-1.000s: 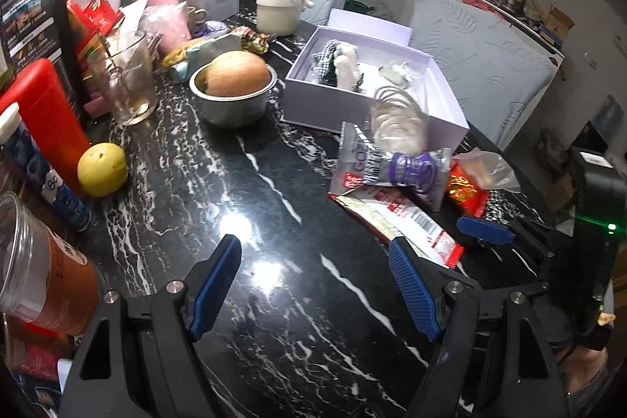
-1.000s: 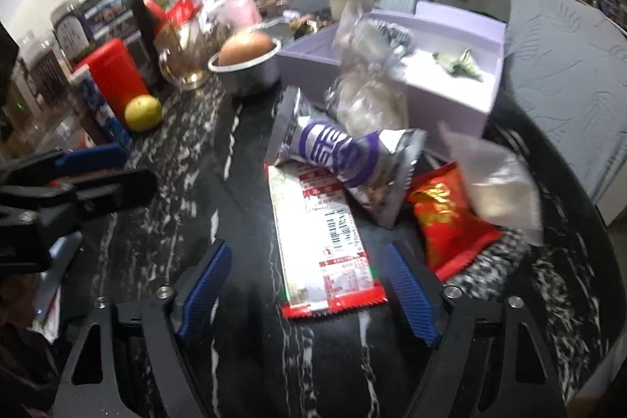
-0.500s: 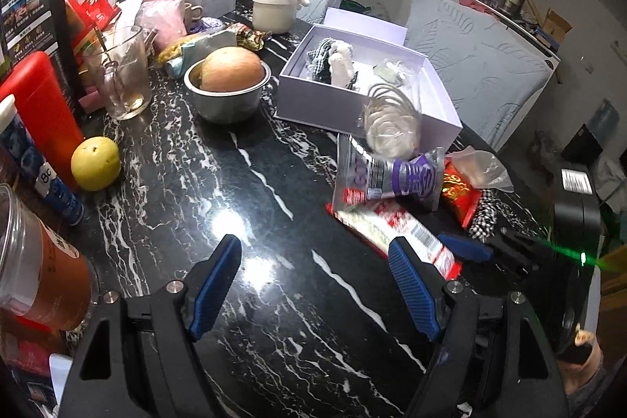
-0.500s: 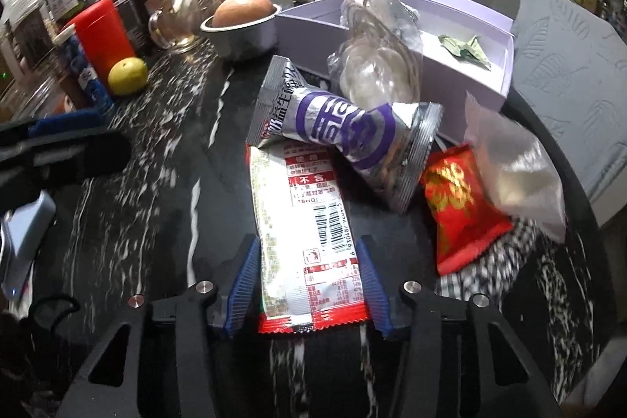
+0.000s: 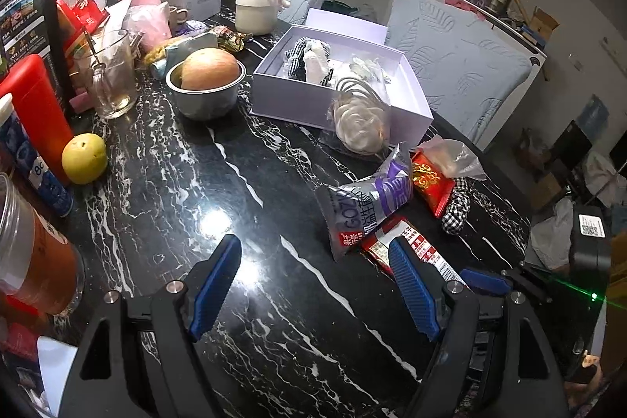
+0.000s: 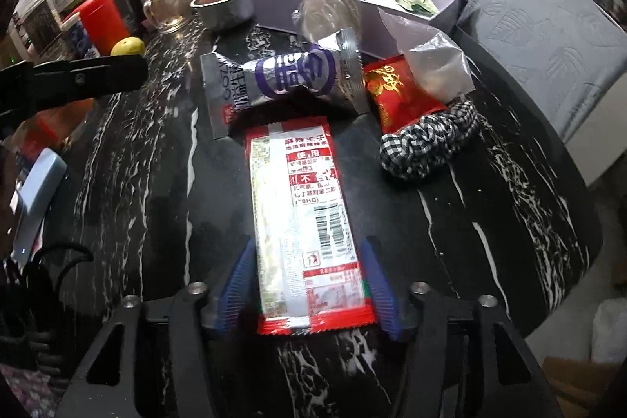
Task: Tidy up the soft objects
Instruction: 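Grasp the red-white wrapper with the right tool while the left tool grasps the purple packet, then lift the red-white wrapper with the right tool while the left tool lifts the purple packet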
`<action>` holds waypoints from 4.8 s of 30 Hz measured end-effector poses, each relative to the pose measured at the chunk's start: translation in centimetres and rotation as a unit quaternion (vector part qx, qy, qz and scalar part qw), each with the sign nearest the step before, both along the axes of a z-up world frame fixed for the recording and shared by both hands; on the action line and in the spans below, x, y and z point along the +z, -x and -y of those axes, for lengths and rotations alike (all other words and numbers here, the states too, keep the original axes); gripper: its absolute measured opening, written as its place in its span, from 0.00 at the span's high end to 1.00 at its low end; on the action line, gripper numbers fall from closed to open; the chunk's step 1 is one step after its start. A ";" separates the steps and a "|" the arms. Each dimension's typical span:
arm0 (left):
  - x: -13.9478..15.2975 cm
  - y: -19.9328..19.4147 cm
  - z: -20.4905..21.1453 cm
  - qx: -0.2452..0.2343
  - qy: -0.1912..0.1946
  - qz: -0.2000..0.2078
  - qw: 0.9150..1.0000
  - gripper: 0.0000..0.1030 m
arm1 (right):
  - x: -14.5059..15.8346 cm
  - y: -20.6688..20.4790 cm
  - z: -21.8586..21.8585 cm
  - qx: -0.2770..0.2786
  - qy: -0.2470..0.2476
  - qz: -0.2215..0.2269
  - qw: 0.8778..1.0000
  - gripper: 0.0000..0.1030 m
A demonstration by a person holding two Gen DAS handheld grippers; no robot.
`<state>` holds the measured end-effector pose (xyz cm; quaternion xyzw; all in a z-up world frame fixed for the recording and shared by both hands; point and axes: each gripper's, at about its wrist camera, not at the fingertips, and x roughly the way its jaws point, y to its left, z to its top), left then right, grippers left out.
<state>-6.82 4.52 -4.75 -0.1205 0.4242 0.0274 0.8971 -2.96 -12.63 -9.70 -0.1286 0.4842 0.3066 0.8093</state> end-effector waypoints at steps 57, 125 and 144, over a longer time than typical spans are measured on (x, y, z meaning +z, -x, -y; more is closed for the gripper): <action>-6.0 -8.8 5.4 -0.110 -0.022 -0.057 0.992 0.60 | 1.4 -4.4 9.6 -0.111 -0.074 0.009 0.991 0.57; 12.4 -13.7 4.2 -0.120 0.000 0.213 0.970 0.63 | 16.4 -11.4 4.3 -0.036 -0.193 0.182 0.964 0.58; 11.8 -24.8 -0.1 -0.075 -0.041 0.209 0.974 0.63 | 16.8 -22.8 0.8 -0.015 -0.163 0.213 0.963 0.58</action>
